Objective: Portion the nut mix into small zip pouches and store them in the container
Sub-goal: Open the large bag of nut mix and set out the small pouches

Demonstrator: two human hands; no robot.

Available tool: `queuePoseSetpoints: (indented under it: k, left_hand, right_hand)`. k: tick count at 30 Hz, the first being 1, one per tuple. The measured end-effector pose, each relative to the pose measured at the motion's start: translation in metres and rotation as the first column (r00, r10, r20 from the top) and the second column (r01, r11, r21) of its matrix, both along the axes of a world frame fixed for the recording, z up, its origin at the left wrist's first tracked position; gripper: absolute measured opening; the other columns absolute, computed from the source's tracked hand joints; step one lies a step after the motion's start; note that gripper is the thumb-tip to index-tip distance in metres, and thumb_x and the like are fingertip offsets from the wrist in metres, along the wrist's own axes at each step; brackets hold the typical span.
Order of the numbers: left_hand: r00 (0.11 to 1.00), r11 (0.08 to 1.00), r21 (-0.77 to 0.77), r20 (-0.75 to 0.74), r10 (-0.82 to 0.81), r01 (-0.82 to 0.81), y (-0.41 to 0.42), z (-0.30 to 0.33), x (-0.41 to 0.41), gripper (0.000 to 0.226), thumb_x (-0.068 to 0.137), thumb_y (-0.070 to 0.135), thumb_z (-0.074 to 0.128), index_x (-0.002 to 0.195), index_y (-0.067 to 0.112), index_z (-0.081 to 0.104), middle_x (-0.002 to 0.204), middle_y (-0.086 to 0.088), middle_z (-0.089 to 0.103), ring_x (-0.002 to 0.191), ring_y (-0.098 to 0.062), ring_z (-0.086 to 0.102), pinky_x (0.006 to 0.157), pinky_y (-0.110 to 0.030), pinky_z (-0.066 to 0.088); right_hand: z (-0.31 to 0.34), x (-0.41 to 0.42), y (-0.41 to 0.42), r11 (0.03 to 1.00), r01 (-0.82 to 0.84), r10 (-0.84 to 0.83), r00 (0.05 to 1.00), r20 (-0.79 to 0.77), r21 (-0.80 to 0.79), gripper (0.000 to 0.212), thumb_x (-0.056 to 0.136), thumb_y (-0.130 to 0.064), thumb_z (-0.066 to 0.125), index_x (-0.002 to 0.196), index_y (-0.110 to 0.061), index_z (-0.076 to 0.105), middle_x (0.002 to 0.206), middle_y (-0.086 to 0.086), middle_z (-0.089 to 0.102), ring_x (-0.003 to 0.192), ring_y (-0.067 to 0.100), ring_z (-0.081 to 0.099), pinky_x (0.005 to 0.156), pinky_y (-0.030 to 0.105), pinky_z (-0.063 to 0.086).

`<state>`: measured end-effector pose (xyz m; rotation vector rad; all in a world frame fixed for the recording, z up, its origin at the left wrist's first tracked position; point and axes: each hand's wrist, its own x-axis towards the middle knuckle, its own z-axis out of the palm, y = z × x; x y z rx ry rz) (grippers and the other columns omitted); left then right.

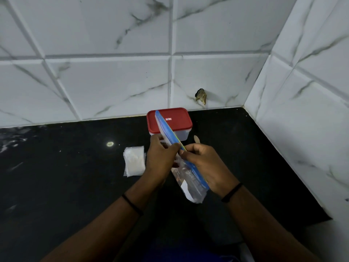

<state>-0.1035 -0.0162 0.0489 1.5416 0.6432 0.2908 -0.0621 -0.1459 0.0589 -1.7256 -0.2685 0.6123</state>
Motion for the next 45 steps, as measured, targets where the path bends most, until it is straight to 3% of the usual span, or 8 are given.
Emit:
queuePoseSetpoints:
  k: [2,6,12,17,24,32,37,45]
  left_hand:
    - [1.000,0.998,0.060,-0.008,-0.011,0.011,0.001,0.001,0.001,0.030,0.090,0.014,0.066,0.117,0.015,0.054,0.099,-0.009,0.067,0.080,-0.019,0.069,0.060,-0.033,0.058]
    - [0.998,0.991,0.128,-0.044,0.033,-0.027,0.001,0.010,0.003,0.027,0.088,0.018,0.070,0.111,0.014,0.058,0.099,-0.006,0.067,0.078,-0.019,0.069,0.062,-0.039,0.061]
    - [0.995,0.994,0.109,-0.096,-0.008,0.019,0.005,0.024,0.003,0.006,0.091,0.007,0.065,0.086,0.003,0.063,0.083,-0.021,0.071,0.059,-0.030,0.071,0.057,-0.042,0.061]
    - [0.981,0.932,0.359,-0.160,0.108,-0.044,0.055,0.035,-0.005,0.010,0.089,0.007,0.062,0.080,0.006,0.063,0.061,-0.012,0.068,0.048,-0.024,0.068,0.053,-0.041,0.061]
    - [0.974,0.803,0.594,-0.207,0.096,0.047,0.053,0.030,-0.008,0.010,0.086,0.028,0.068,0.086,0.024,0.058,0.074,0.003,0.067,0.062,-0.017,0.068,0.063,-0.041,0.061]
    - [0.973,0.692,0.718,-0.208,0.101,0.082,0.041,0.041,0.008,0.039,0.086,0.055,0.065,0.098,0.019,0.052,0.083,0.004,0.060,0.073,-0.013,0.060,0.058,-0.028,0.042]
    - [0.954,0.649,0.732,-0.297,0.033,0.206,0.035,0.052,0.044,0.040,0.085,0.053,0.068,0.097,0.017,0.054,0.084,0.004,0.061,0.069,-0.010,0.057,0.053,-0.026,0.037]
    - [0.959,0.523,0.832,-0.268,0.086,0.185,0.067,0.065,0.043,0.021,0.083,0.008,0.061,0.094,0.013,0.078,0.091,-0.007,0.074,0.085,-0.026,0.068,0.067,-0.027,0.044]
  right_hand:
    - [0.002,0.000,0.002,0.997,0.057,-0.056,0.998,-0.025,0.049,0.023,0.090,-0.022,0.071,0.097,-0.001,0.071,0.091,0.018,0.073,0.085,0.027,0.072,0.080,0.036,0.060]
    - [-0.001,0.003,0.008,0.976,0.161,-0.104,0.937,0.334,-0.147,0.018,0.087,-0.028,0.075,0.086,-0.010,0.074,0.075,0.005,0.073,0.079,0.020,0.072,0.094,0.033,0.055]
    - [0.011,0.000,0.010,0.964,0.189,-0.081,0.880,0.467,-0.188,0.004,0.088,-0.020,0.075,0.090,-0.017,0.074,0.075,-0.006,0.073,0.065,0.003,0.069,0.060,0.018,0.057]
    - [0.024,0.038,-0.037,0.760,0.549,-0.172,0.687,0.706,-0.349,0.005,0.082,-0.017,0.066,0.082,-0.020,0.070,0.076,-0.004,0.071,0.068,0.017,0.067,0.068,0.033,0.056]
    - [0.030,0.032,-0.046,0.719,0.536,-0.020,0.652,0.758,-0.443,0.006,0.087,-0.023,0.067,0.092,-0.020,0.067,0.085,-0.002,0.070,0.068,0.012,0.055,0.054,0.021,0.036]
    - [0.045,0.037,-0.022,0.773,0.455,0.039,0.660,0.750,-0.441,0.048,0.084,-0.052,0.071,0.119,-0.021,0.065,0.105,-0.001,0.067,0.090,0.014,0.062,0.072,0.025,0.043]
    - [0.057,0.067,0.021,0.765,0.330,0.189,0.706,0.683,-0.553,0.048,0.082,-0.059,0.069,0.086,-0.011,0.065,0.070,0.001,0.059,0.064,0.015,0.056,0.056,0.028,0.040]
    - [0.052,0.104,0.019,0.726,0.416,0.219,0.614,0.758,-0.547,0.018,0.082,-0.008,0.060,0.092,-0.011,0.074,0.093,0.013,0.072,0.092,0.035,0.067,0.074,0.031,0.049]
